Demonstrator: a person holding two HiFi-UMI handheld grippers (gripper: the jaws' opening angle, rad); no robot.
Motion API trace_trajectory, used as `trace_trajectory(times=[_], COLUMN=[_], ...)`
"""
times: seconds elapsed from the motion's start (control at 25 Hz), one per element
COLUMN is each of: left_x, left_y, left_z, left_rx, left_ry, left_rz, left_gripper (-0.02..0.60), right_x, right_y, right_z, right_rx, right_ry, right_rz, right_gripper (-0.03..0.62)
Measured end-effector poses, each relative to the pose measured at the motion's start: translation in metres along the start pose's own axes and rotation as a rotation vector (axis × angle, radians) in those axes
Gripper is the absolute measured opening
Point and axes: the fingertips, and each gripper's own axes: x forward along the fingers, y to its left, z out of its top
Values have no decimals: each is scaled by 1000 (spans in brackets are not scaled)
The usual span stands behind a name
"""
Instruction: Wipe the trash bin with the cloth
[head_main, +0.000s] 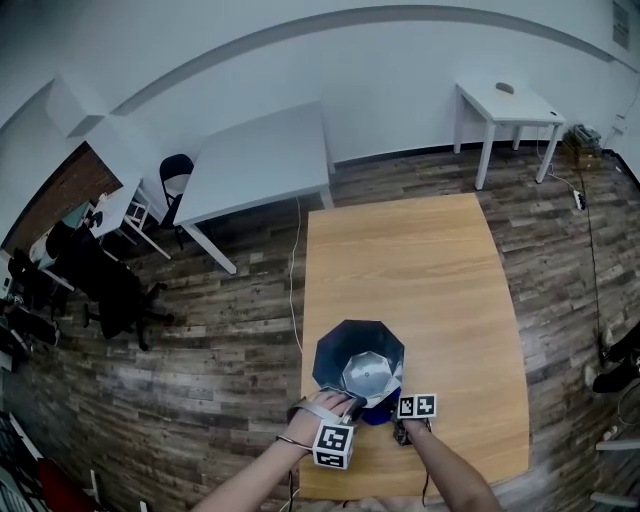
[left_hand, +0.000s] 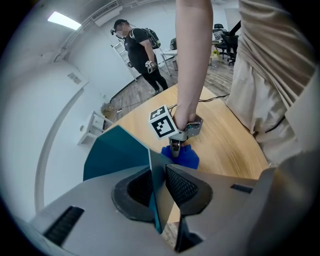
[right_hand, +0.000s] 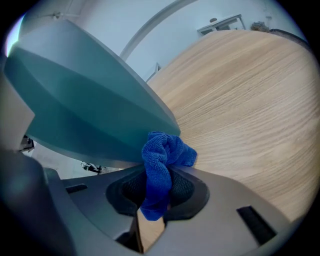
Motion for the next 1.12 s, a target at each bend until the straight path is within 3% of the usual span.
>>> trace_trajectory(times=[0.12, 0.32, 0.48, 0.52, 0.68, 1.12], left_x=[-2, -7, -6, -5, -3, -1], left_y=[-1, -5, -6, -7, -8, -7], left_z=[-1, -13, -19, -18, -10, 4], left_rx=[-22, -54, -7, -16, -81, -138], left_ry=[-1, 16, 63, 66, 72, 92], left_rz=[17, -16, -8, -10, -10, -3], left_gripper=[74, 136, 102, 72, 66, 64], right_x=[-25, -84, -131, -141, -171, -171], right_y=[18, 74, 120, 131, 159, 159], right_z=[4, 14, 22, 25, 35, 36], right_rx=[-4, -24, -16, -14, 9, 77], right_ry=[-51, -158, -239, -256, -318, -349], right_rz=[22, 127, 216, 234, 284, 245], right_gripper=[80, 80, 80, 80, 80, 80])
